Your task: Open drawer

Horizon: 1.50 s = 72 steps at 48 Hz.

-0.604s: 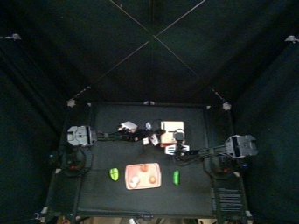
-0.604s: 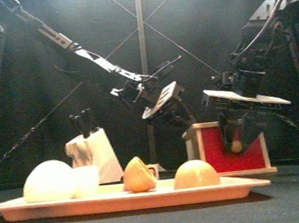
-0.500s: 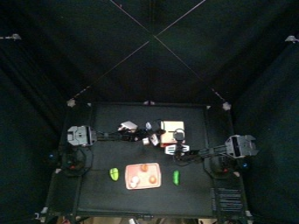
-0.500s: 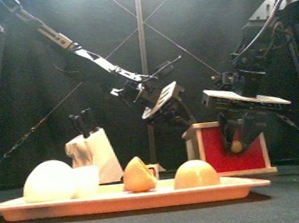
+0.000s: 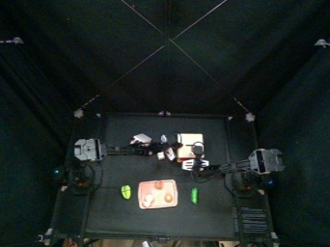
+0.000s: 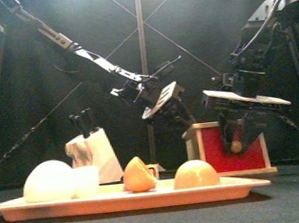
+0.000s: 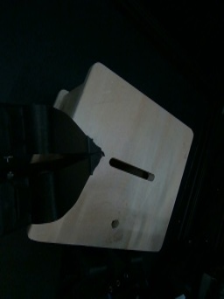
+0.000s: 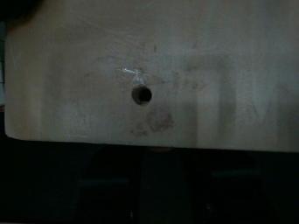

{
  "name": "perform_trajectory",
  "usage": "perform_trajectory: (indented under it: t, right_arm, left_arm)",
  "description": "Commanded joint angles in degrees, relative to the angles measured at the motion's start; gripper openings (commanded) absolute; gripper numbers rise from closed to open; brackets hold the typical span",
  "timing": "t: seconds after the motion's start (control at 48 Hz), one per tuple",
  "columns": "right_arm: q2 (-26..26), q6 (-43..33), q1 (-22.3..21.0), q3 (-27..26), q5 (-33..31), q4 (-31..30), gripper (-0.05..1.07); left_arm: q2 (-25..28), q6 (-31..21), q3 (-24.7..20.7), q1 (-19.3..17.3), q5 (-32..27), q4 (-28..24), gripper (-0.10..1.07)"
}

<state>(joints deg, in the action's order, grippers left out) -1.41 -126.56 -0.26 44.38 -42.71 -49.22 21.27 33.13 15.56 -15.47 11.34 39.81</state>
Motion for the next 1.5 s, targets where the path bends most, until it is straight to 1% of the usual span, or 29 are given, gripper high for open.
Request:
perform_trajectory:
  t: [0.0, 0.125, 0.479, 1.479]
  right_arm:
    - [-1.05, -0.09, -0.44, -0.44, 0.26, 0.0, 0.4]
    - [-1.23, -0.09, -0.44, -0.35, 0.26, 0.0, 0.37]
    - [-1.85, -0.09, 0.26, -0.44, 0.26, 0.35, 0.37]
    - [-4.31, -0.44, 7.38, -1.32, -2.11, 2.81, 0.37]
  left_arm:
    - [0.18, -0.18, 0.79, -0.53, -0.35, 0.18, 0.32]
    - [0.18, -0.18, 0.88, -0.53, -0.35, 0.18, 0.32]
    - [0.18, -0.26, 0.88, -0.53, -0.35, 0.18, 0.32]
    - [0.18, -0.35, 0.88, -0.7, -0.35, 0.26, 0.32]
